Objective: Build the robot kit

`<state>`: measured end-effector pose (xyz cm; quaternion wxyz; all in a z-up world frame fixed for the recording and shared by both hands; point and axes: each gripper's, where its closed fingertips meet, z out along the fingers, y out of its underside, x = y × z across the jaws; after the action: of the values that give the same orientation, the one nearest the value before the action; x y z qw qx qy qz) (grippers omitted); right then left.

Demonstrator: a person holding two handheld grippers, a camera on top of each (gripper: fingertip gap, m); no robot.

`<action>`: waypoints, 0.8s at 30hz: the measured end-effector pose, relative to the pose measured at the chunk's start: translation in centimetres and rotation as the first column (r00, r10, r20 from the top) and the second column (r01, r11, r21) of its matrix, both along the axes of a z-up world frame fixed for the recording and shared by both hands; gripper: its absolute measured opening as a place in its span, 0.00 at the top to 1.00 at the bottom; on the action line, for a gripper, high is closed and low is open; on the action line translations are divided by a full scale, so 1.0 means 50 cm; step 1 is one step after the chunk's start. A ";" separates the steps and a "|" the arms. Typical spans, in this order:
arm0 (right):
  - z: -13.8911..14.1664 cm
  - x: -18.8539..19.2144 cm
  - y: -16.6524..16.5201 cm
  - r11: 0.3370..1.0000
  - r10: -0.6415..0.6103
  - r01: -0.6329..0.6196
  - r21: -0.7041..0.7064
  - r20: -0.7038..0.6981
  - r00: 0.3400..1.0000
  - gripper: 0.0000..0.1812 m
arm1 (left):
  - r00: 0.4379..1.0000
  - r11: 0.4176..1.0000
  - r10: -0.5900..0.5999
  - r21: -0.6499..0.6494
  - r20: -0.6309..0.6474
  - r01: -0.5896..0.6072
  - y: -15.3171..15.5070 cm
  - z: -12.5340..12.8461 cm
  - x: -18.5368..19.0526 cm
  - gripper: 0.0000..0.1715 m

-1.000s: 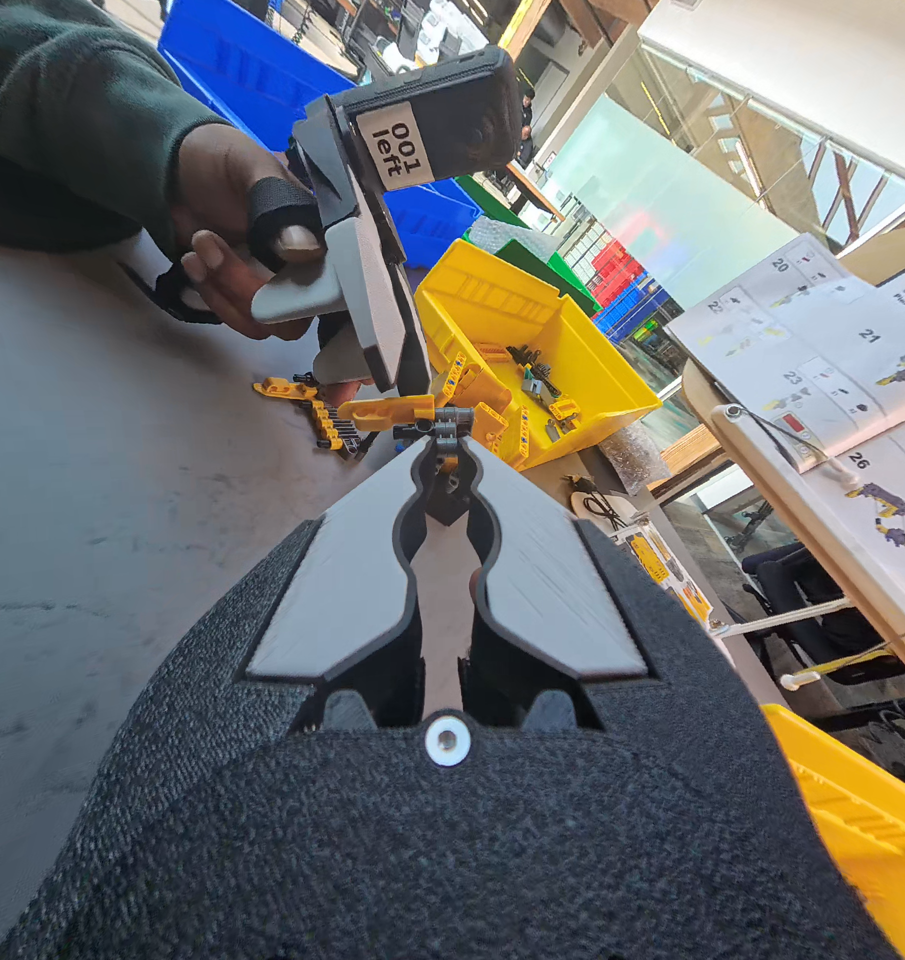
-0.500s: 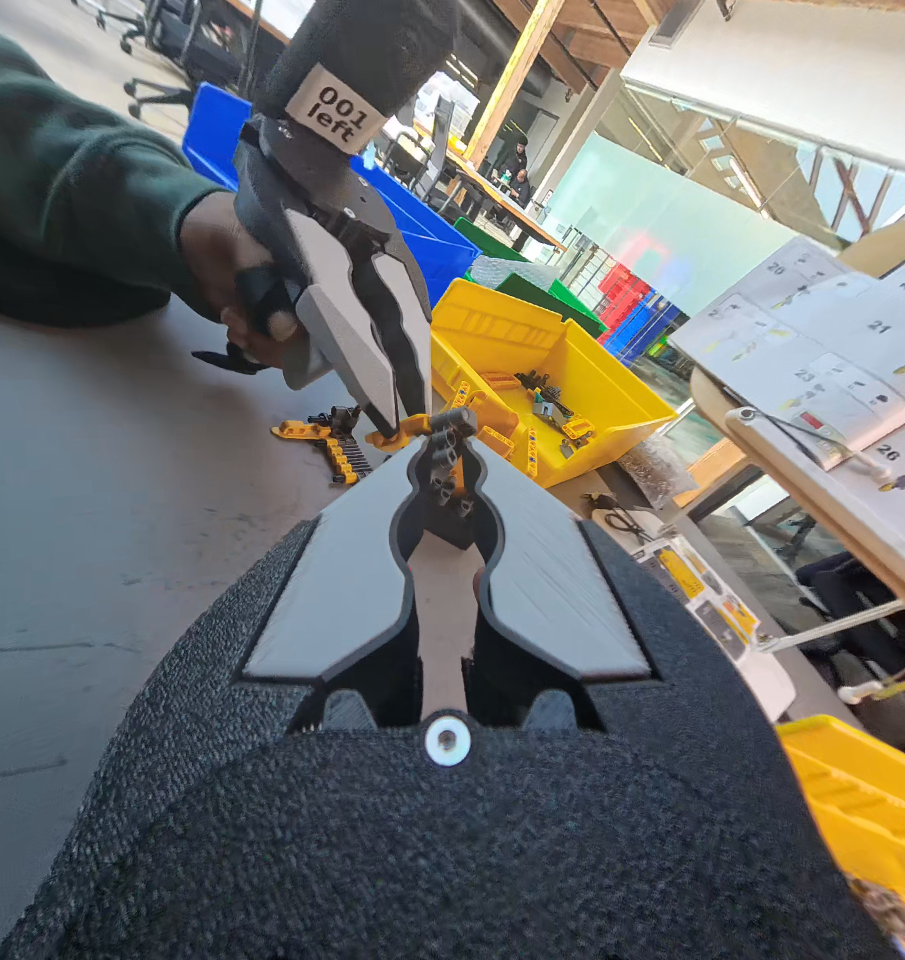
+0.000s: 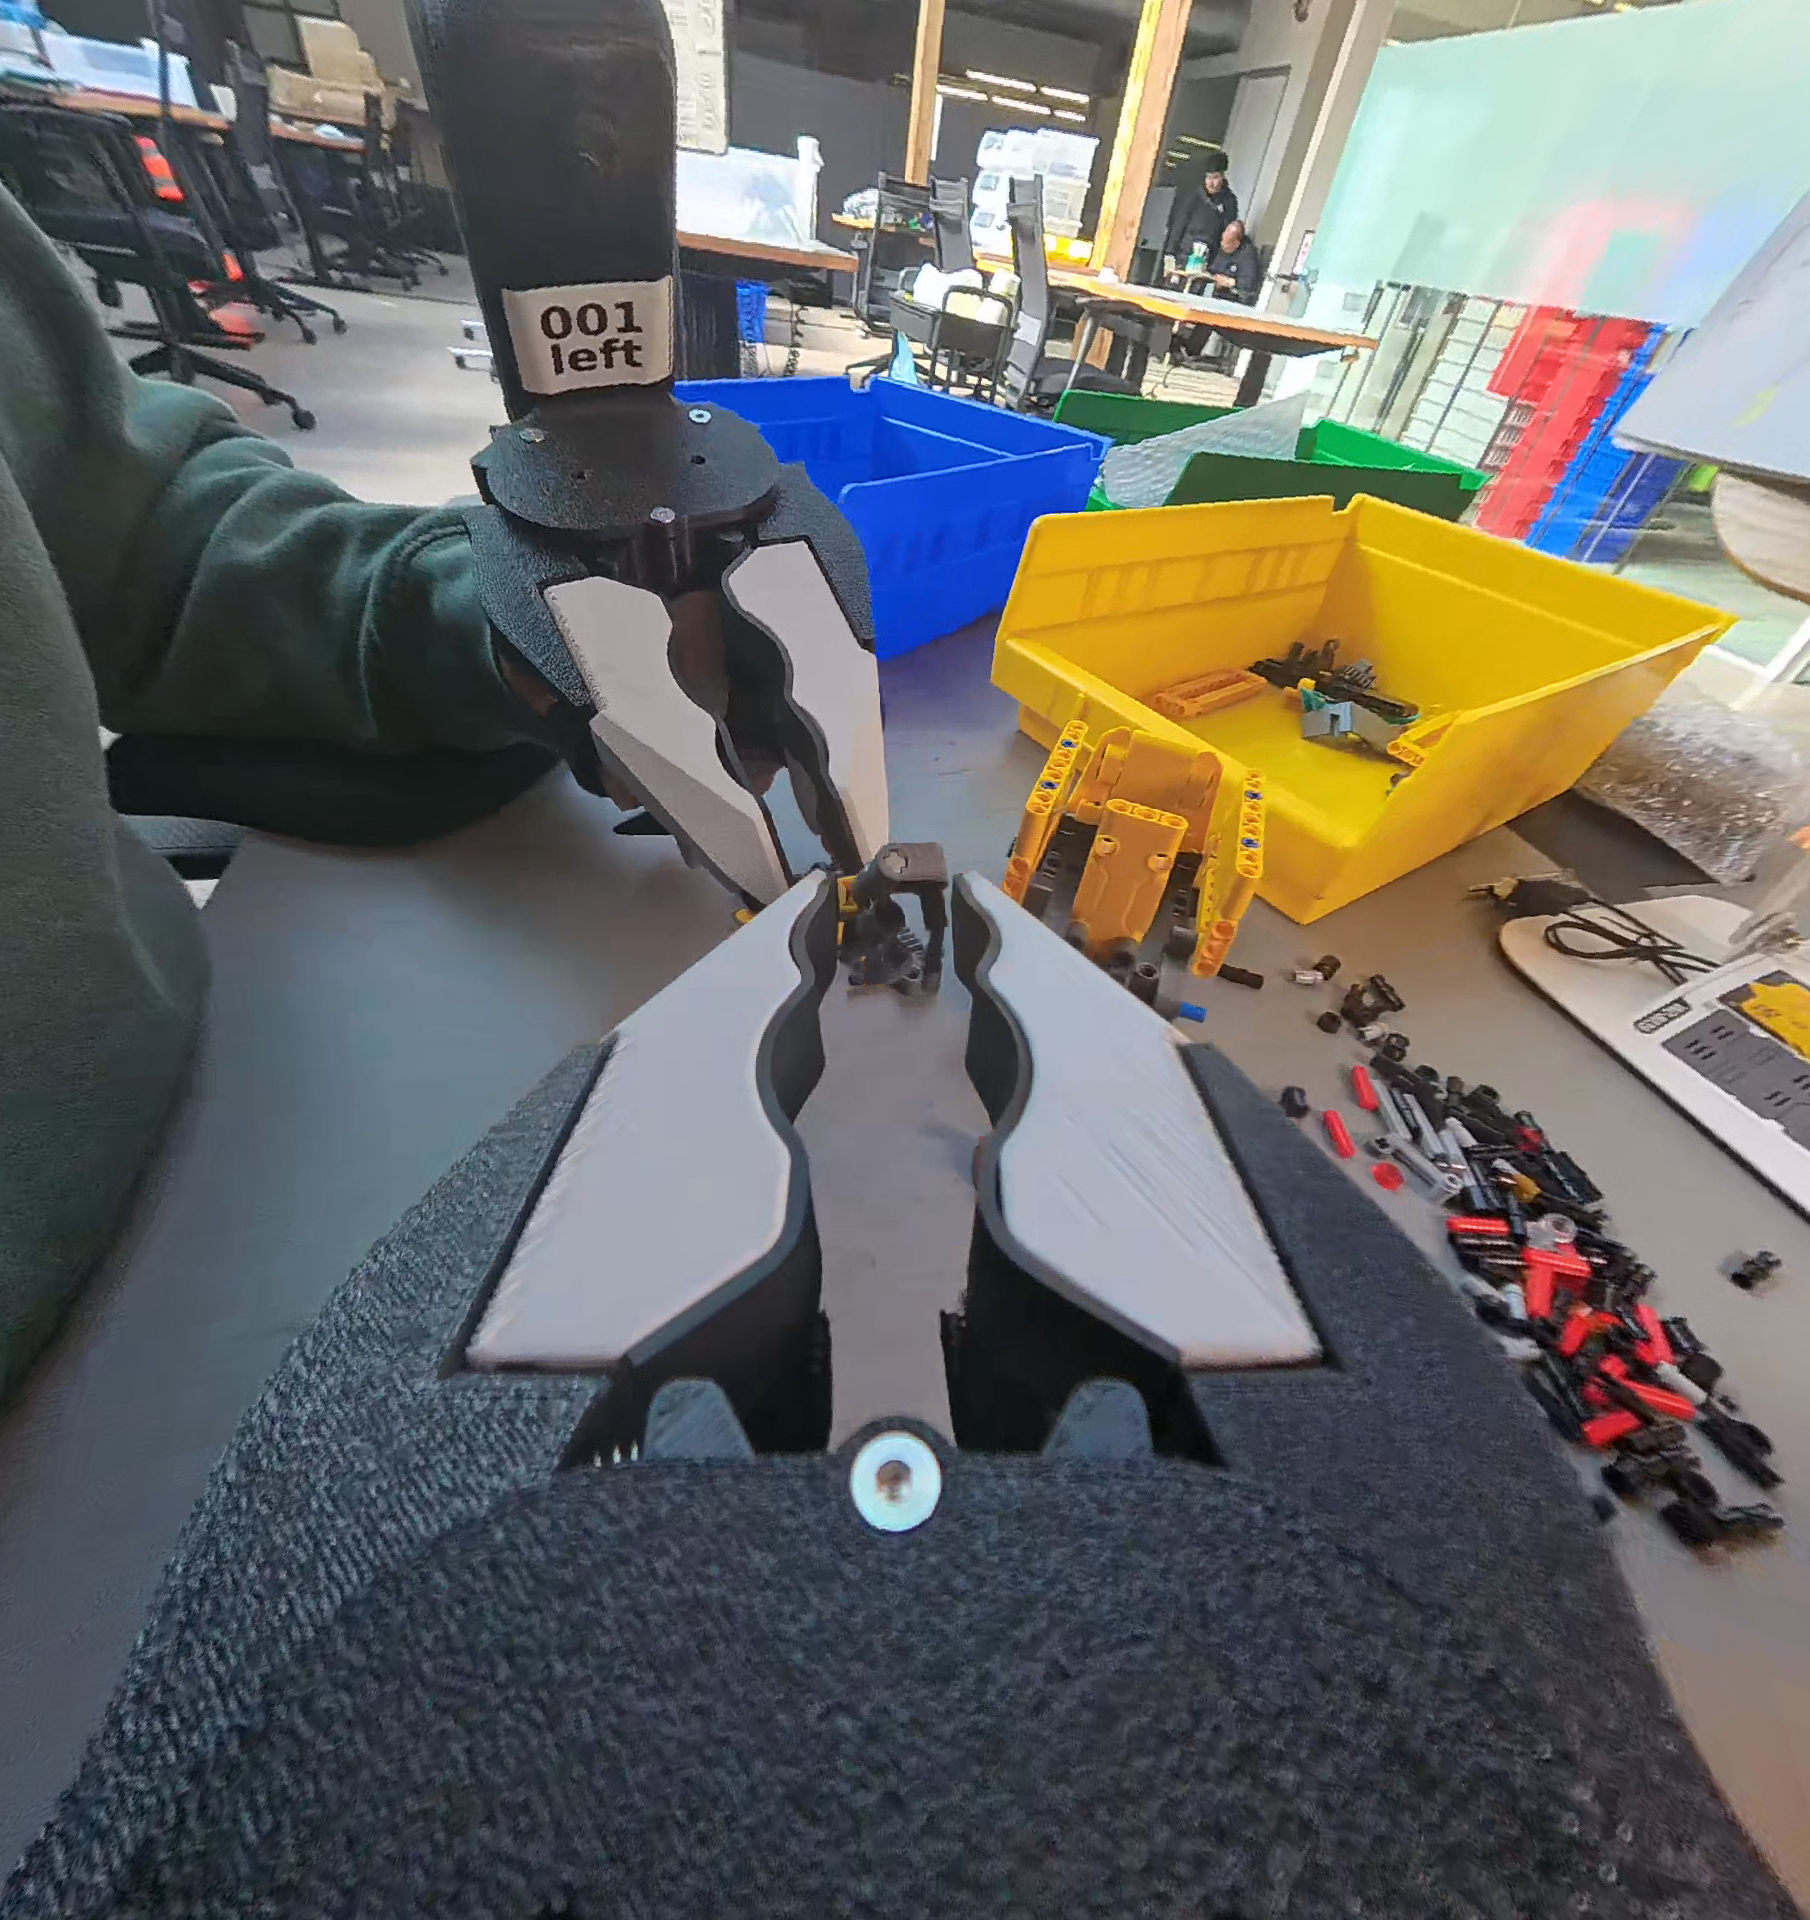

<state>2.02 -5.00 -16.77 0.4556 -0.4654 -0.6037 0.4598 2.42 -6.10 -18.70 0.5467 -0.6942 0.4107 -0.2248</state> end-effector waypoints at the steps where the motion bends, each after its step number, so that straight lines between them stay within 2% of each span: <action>1: 0.000 0.001 -0.003 1.000 0.012 -0.012 -0.016 0.003 1.000 0.89 | 1.000 1.000 -0.011 0.003 -0.003 0.011 -0.003 -0.001 0.003 0.93; 11: -0.001 0.005 -0.011 0.998 0.050 -0.049 -0.045 0.022 0.999 0.91 | 0.999 0.999 -0.037 0.008 -0.009 0.037 -0.011 -0.001 0.011 0.93; 24: 0.002 0.006 -0.002 0.997 0.034 -0.033 -0.065 0.015 0.999 0.92 | 1.000 1.000 -0.008 -0.003 0.023 0.008 -0.003 0.004 0.004 0.93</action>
<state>2.31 -5.09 -16.67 0.4278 -0.4733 -0.5999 0.4828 2.63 -6.26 -18.50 0.5493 -0.6908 0.4068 -0.2357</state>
